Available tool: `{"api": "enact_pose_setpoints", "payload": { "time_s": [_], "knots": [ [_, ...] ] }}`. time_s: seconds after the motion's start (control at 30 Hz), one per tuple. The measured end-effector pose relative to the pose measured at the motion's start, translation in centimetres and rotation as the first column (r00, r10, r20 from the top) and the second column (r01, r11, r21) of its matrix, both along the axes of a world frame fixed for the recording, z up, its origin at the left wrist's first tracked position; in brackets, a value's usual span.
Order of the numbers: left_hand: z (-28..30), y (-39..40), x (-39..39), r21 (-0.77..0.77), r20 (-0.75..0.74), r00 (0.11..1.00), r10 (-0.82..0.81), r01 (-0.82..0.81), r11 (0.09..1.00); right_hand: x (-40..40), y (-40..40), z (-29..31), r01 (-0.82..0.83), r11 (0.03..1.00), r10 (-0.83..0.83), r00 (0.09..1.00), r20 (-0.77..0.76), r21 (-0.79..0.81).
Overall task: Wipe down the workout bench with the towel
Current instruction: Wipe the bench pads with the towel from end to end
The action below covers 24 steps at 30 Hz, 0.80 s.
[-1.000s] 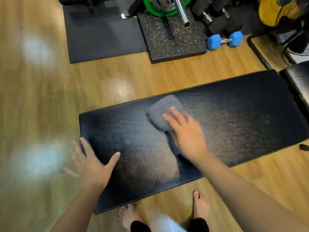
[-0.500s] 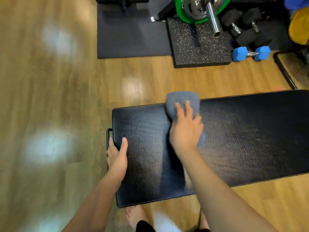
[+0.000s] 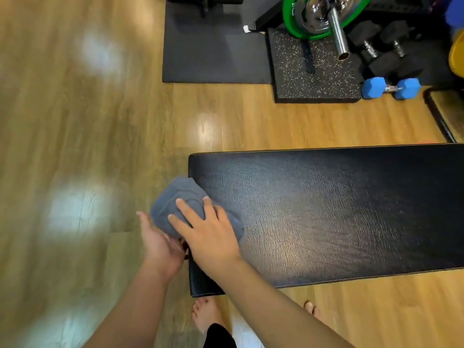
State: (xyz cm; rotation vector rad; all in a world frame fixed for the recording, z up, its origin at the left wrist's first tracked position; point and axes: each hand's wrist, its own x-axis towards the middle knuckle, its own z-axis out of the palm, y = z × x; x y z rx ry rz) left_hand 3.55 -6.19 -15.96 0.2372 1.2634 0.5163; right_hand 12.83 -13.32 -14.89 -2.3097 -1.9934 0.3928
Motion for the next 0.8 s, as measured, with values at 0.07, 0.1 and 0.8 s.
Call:
{"api": "enact_pose_setpoints", "payload": {
  "time_s": [0.07,0.1,0.8],
  "knots": [
    [-0.2,0.0,-1.8,-0.026,-0.017,1.000,-0.022,0.021,0.999,-1.4,-3.1,-0.1,-0.059,0.998,0.058,0.997,0.049,0.028],
    [-0.4,0.0,-2.8,-0.043,-0.068,0.997,-0.044,0.041,0.998,-2.2,-4.7,-0.2,-0.097,0.994,0.094,0.993,0.071,0.040],
    [1.1,-3.2,-0.4,0.370,-0.518,0.847,-0.118,0.346,0.862,6.5,3.0,0.2,0.204,0.974,-0.205,0.979,0.002,0.094]
  ]
}}
